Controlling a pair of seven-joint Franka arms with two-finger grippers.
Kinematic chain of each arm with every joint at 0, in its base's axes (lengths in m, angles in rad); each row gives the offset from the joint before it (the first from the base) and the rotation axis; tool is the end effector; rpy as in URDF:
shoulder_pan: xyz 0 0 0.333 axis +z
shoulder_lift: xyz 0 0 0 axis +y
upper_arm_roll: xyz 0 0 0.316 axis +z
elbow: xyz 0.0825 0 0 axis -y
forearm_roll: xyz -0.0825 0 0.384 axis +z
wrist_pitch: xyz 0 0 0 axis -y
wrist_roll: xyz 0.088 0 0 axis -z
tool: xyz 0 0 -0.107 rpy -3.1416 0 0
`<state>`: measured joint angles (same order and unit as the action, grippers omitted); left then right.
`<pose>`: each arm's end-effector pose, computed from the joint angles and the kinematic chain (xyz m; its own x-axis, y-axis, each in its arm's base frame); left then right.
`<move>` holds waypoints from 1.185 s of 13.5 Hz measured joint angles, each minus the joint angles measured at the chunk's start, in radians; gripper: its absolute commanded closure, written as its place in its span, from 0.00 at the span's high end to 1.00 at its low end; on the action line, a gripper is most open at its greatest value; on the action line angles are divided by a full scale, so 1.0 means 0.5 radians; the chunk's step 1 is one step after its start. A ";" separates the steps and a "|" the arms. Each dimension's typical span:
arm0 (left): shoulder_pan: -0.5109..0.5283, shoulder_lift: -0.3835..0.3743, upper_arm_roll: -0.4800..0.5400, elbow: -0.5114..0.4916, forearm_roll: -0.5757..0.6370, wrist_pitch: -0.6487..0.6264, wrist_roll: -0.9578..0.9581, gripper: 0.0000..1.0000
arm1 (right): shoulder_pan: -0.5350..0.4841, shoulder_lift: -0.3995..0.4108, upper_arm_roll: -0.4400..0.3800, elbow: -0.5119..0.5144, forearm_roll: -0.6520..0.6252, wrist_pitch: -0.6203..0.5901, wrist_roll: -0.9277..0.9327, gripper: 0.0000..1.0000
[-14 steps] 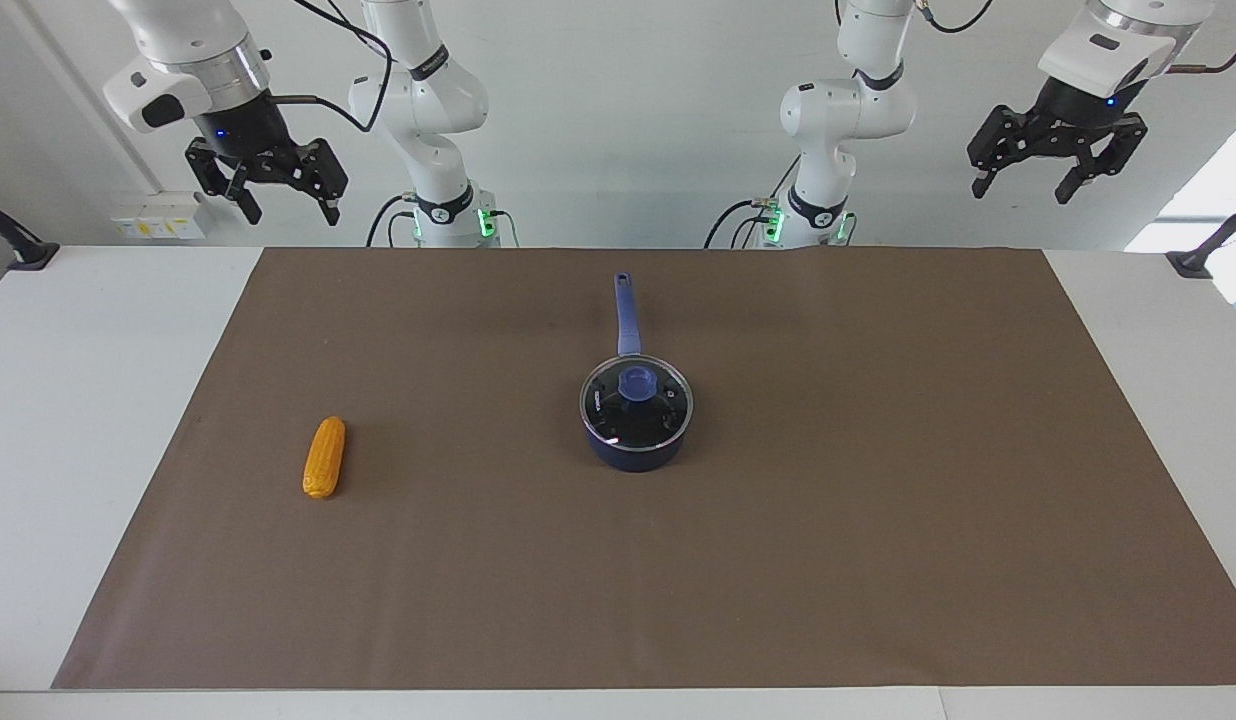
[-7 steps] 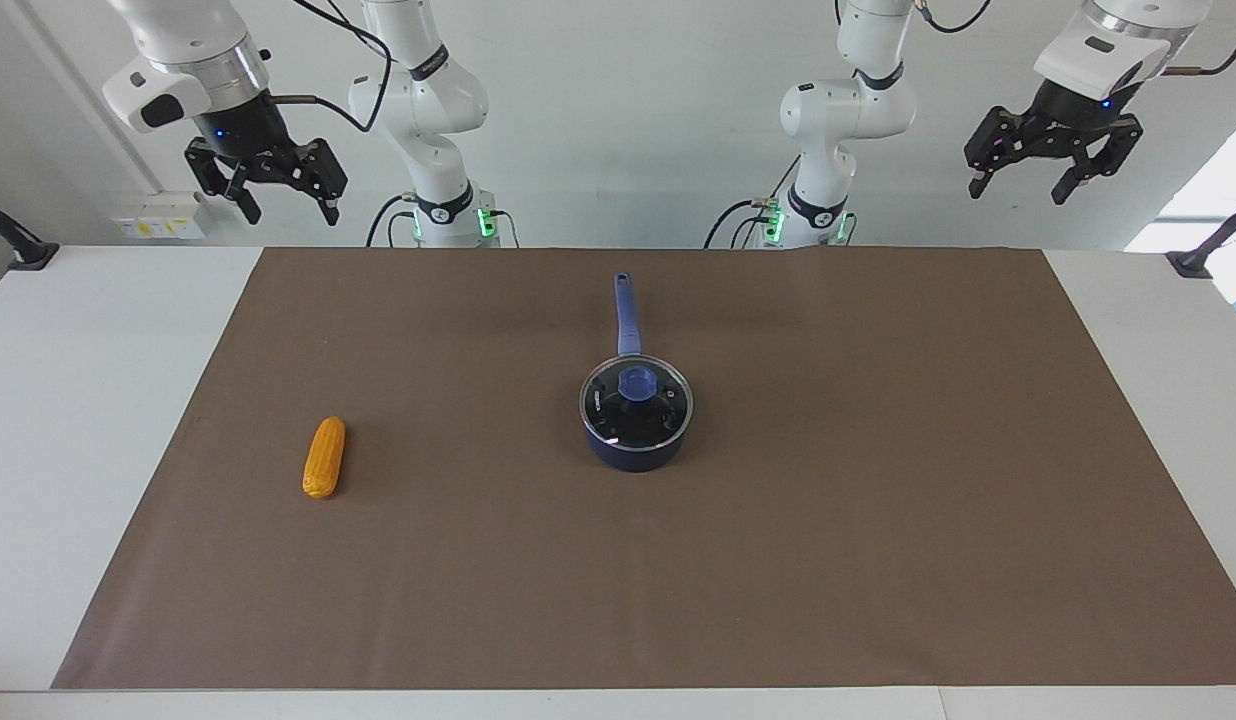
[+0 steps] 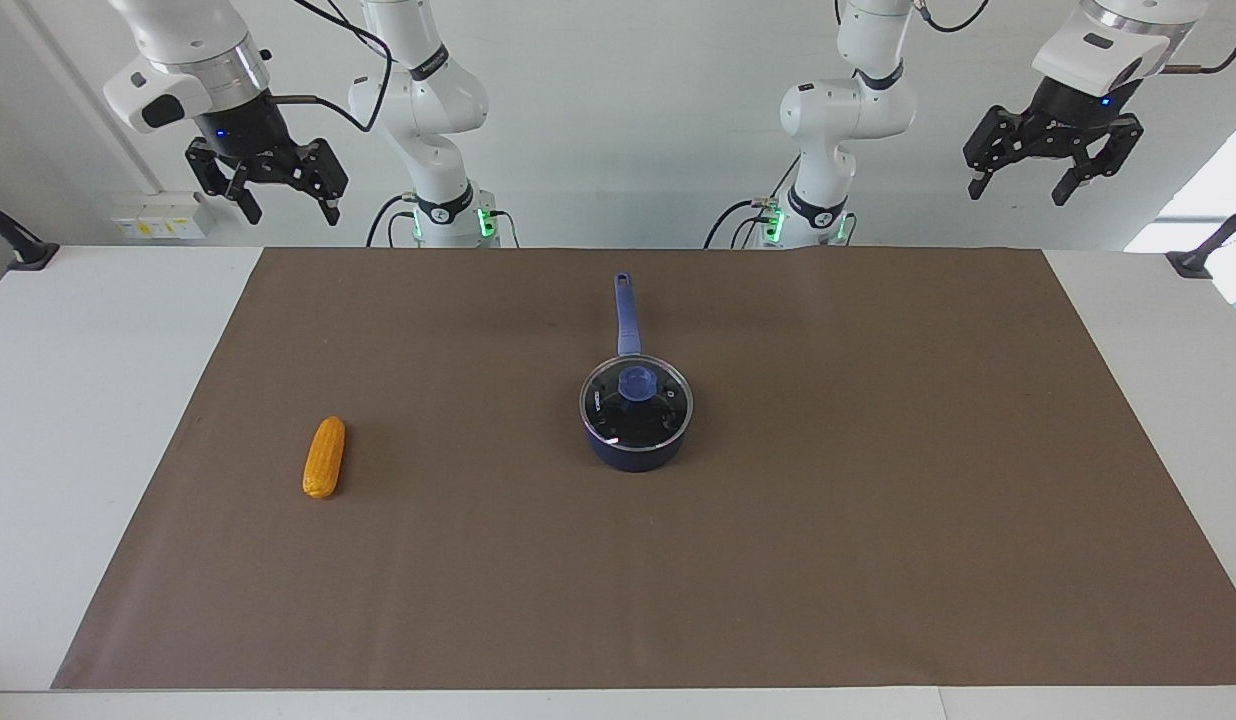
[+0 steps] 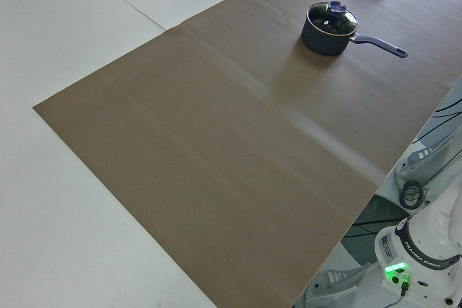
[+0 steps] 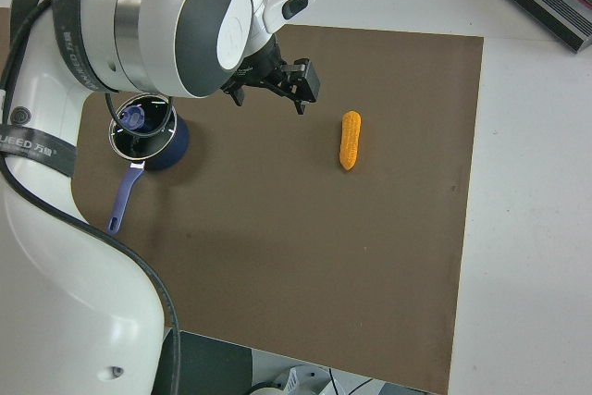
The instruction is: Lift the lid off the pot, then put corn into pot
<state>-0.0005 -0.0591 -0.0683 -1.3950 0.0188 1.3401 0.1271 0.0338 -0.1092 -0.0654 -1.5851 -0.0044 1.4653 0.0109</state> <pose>0.5053 -0.0340 0.7163 0.9817 -0.1903 0.0013 -0.1902 -0.9815 -0.0226 0.5086 -0.0188 0.6666 0.9990 -0.0425 -0.0109 -0.0425 -0.9991 -0.0026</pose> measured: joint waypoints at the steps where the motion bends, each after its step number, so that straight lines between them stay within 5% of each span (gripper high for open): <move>1: 0.000 0.000 0.000 0.000 0.000 0.006 -0.001 1.00 | 0.000 0.000 0.000 0.000 0.001 0.000 0.000 1.00; 16: -0.078 0.069 -0.085 -0.055 -0.005 0.308 -0.002 1.00 | 0.006 0.000 0.010 0.000 0.004 0.000 0.000 1.00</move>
<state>-0.0394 -0.0244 -0.1106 -1.4226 0.0161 1.4942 0.1261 0.0368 -0.1092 -0.0602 -1.5852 -0.0025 1.4653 0.0108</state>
